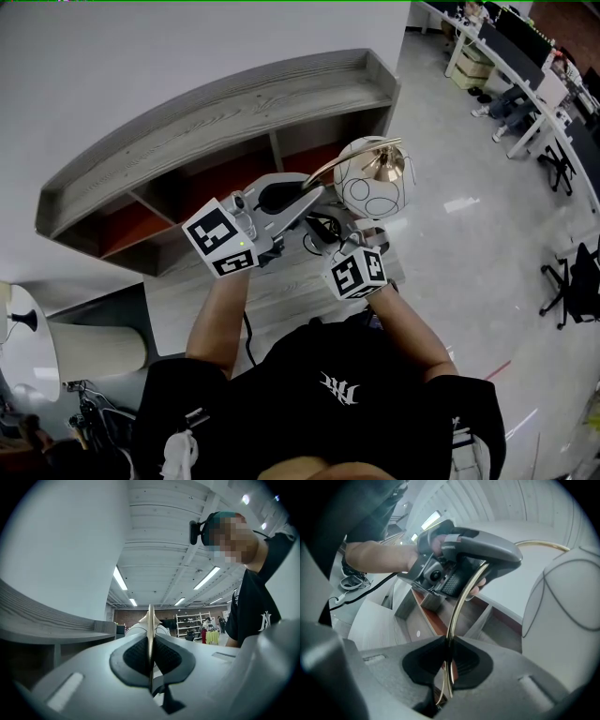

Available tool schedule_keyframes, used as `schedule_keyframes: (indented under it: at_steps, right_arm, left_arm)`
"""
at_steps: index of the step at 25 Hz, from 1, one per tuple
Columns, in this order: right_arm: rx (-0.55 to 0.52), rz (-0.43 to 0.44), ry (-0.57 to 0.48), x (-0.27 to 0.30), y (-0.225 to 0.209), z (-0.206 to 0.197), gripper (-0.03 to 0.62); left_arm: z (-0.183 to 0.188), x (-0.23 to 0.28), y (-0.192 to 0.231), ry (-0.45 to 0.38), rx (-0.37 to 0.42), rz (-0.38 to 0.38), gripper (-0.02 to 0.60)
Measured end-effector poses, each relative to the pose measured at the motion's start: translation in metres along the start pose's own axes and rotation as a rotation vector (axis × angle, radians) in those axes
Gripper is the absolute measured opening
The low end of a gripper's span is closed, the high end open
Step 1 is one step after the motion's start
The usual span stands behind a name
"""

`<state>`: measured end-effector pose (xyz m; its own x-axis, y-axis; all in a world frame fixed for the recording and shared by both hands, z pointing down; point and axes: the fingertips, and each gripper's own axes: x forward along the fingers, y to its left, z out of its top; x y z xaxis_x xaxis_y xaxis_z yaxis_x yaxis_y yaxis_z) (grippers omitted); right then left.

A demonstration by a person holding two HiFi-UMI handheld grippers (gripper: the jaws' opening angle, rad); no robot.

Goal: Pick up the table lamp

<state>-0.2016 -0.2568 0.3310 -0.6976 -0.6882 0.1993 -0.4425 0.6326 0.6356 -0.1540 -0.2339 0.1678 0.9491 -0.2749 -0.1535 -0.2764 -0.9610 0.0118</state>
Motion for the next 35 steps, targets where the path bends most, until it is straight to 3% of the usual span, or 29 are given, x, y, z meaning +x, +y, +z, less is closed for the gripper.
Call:
schedule_keyframes:
  at_steps: [35]
  right_arm:
    - [-0.019, 0.012, 0.016, -0.0039, 0.0050, -0.0014, 0.035]
  left_arm:
    - [-0.0019, -0.0009, -0.0015, -0.013, -0.028, 0.027, 0.006]
